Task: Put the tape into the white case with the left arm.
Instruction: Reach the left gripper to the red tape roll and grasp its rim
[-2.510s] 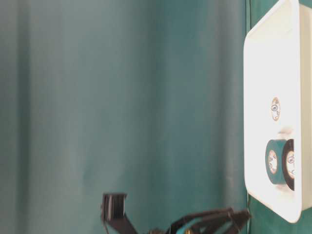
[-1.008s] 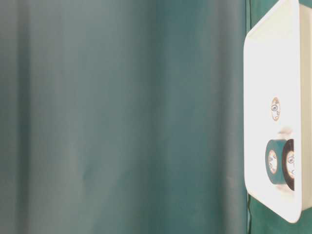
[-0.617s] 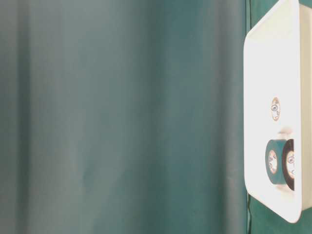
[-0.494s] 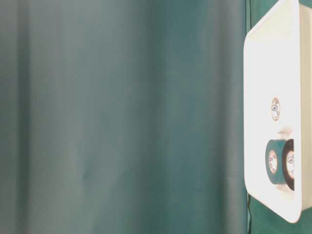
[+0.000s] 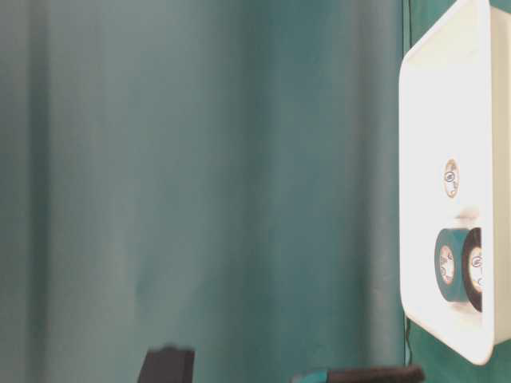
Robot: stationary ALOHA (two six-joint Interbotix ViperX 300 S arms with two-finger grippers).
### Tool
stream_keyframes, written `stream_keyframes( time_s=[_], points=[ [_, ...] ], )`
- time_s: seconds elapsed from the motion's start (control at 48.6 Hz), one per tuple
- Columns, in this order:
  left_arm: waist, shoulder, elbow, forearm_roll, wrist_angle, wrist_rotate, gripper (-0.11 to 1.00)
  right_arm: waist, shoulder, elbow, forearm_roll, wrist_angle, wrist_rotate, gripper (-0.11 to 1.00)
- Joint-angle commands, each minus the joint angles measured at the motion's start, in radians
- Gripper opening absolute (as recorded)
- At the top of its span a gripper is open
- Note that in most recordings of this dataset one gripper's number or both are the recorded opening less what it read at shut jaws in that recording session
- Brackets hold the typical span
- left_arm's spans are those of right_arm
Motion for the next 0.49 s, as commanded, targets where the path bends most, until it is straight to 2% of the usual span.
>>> stream_keyframes(
  time_s=[0.0, 0.473],
  points=[
    [-0.003, 0.044, -0.074, -0.002, -0.002, -0.002, 0.89, -0.003, 0.006, -0.011, -0.002, -0.008, 0.003, -0.09],
    [-0.003, 0.267, -0.348, -0.002, 0.003, -0.002, 0.89, -0.003, 0.006, -0.009, -0.002, -0.009, 0.003, -0.09]
  ],
)
